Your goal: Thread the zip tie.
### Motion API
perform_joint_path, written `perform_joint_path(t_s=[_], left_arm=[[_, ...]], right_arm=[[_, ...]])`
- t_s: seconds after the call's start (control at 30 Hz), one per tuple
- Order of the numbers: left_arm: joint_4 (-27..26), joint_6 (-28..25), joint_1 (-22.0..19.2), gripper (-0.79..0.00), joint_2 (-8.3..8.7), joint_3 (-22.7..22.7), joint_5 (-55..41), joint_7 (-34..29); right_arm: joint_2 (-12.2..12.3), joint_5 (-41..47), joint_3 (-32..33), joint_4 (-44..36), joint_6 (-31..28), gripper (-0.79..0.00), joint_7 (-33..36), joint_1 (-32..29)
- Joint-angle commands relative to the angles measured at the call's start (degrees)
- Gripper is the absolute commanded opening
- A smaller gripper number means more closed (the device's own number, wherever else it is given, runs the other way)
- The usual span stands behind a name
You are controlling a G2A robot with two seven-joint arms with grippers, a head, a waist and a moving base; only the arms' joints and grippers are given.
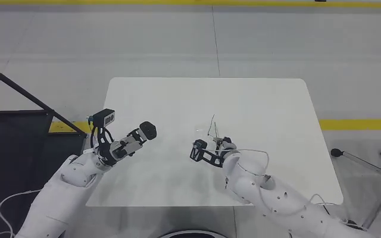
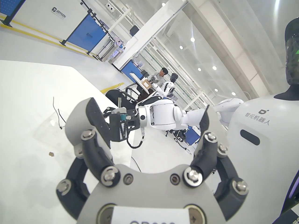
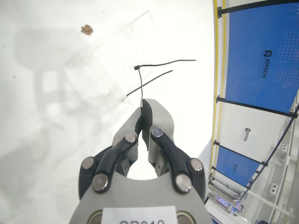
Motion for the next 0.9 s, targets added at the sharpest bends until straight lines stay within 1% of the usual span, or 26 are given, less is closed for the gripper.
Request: perform_joint_path(t_s=[0.0, 0.33, 0.37, 0.43, 0.5, 0.67, 0.8, 0.87], left_arm=[[0.00, 0.00, 0.00, 0.000, 0.00, 0.00, 0.00, 0.00], [0.00, 0.00, 0.00, 0.000, 0.00, 0.00, 0.00, 0.00], [0.00, 0.00, 0.00, 0.000, 0.00, 0.00, 0.00, 0.00], [0.00, 0.00, 0.00, 0.000, 0.00, 0.00, 0.00, 0.00], [0.00, 0.00, 0.00, 0.000, 0.00, 0.00, 0.00, 0.00], [0.00, 0.00, 0.00, 0.000, 0.00, 0.00, 0.00, 0.00], [0.00, 0.00, 0.00, 0.000, 0.00, 0.00, 0.00, 0.00], [0.00, 0.00, 0.00, 0.000, 0.00, 0.00, 0.00, 0.00]], right_arm=[[-0.37, -0.16, 0.10, 0.10, -0.63, -0.785, 0.28, -0.10], [-1.57, -1.61, 1.02, -0.80, -3.09, -0.785, 0.39, -2.39], [-1.65, -1.75, 1.19, -0.91, -3.29, -0.754, 0.36, -2.65], [-1.82, -2.07, 1.57, -1.10, -3.58, -0.566, 0.26, -3.14], [-1.98, -2.50, 1.91, -1.28, -3.86, -0.533, 0.20, -3.62], [-2.37, -3.61, 2.80, -1.77, -4.54, -0.517, 0.12, -4.75], [-2.67, -4.57, 3.57, -2.41, -4.90, -0.536, -0.10, -5.62], [-2.75, -5.14, 4.16, -3.05, -4.84, -0.523, -0.22, -6.17]])
